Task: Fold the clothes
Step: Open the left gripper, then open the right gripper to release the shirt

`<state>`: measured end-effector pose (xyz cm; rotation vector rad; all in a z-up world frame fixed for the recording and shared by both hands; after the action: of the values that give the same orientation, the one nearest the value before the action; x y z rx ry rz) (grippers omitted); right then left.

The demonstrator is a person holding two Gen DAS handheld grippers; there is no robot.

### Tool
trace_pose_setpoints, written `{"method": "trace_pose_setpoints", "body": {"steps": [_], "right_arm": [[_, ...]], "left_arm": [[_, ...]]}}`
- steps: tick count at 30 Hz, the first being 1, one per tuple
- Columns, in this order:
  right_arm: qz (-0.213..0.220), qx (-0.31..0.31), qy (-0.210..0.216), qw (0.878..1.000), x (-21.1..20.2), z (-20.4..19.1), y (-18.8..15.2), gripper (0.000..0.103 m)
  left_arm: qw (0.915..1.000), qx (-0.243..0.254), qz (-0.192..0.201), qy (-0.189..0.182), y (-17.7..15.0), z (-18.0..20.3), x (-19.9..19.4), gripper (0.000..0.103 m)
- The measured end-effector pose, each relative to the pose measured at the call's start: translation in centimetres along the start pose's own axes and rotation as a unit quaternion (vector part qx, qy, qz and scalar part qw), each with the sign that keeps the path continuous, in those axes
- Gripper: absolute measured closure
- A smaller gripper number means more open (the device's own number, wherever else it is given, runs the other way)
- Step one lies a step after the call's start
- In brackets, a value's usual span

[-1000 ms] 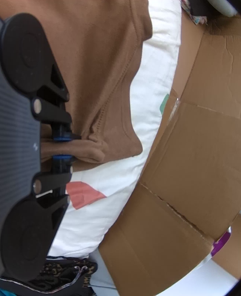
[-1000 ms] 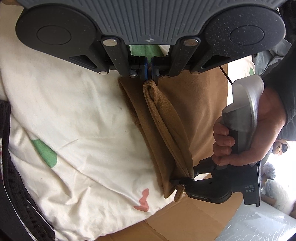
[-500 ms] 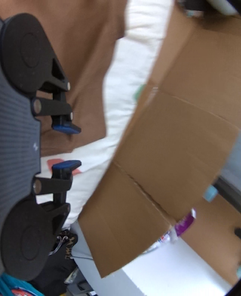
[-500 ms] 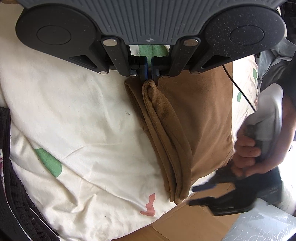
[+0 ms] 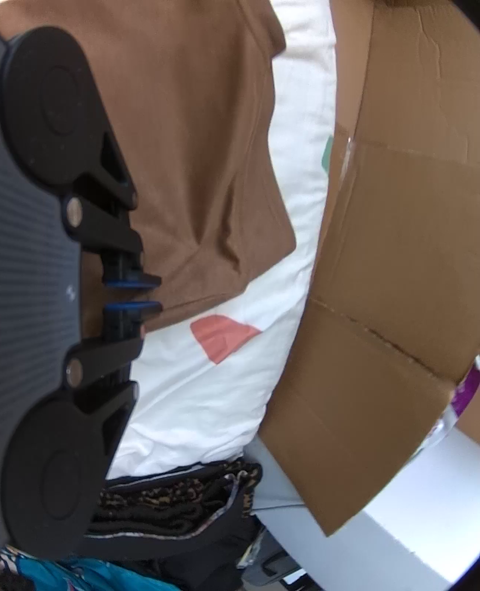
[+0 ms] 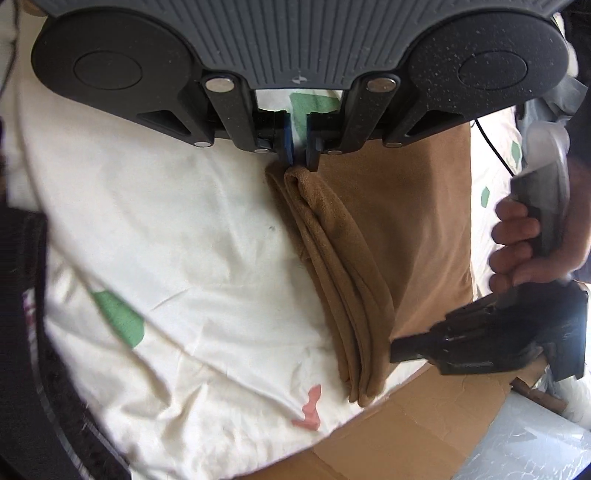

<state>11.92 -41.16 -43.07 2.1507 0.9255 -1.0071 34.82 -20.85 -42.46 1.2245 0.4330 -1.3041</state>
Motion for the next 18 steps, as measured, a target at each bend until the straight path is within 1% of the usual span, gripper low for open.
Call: {"method": "trace_pose_setpoints", "body": {"steps": [2,3,6,9,12,18], "right_arm": [[0.011,-0.004,-0.007,1.0,-0.7,0.0,0.1,0.074],[0.017,-0.007,-0.008,1.0,-1.0,-0.1,0.1,0.073],[0.029,-0.018,-0.012,0.999,-1.5,-0.3,0.5,0.071],[0.035,-0.032,-0.012,0.999,-0.9,-1.0,1.4,0.071],[0.041,-0.05,-0.009,0.998,-0.2,-2.1,2.4,0.071],[0.053,-0.066,-0.015,0.996,1.3,-3.6,5.0,0.069]], "left_arm": [[1.0,0.006,-0.001,0.007,0.0,0.2,0.8,0.096],[0.9999,0.005,-0.001,0.01,-0.1,0.3,1.0,0.096],[0.9999,-0.003,0.001,0.014,0.2,-0.1,1.9,0.096],[0.9998,-0.007,0.005,0.02,0.6,-0.4,2.4,0.096],[0.9995,-0.007,0.007,0.028,1.1,-0.7,2.9,0.1],[0.9991,-0.035,0.01,0.02,3.1,-1.9,3.2,0.101]]}}
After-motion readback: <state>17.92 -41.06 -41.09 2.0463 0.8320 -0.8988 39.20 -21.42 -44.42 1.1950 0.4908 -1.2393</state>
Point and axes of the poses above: each gripper's, at about its wrist camera, not at the fingertips, and x roughly the way its jaws point, z to its right, y to its top, the point moved 1 cm from there along x, roughly the way its jaws point, and after that the axes turned 4 degrees about -z, right-handed, at the moved point
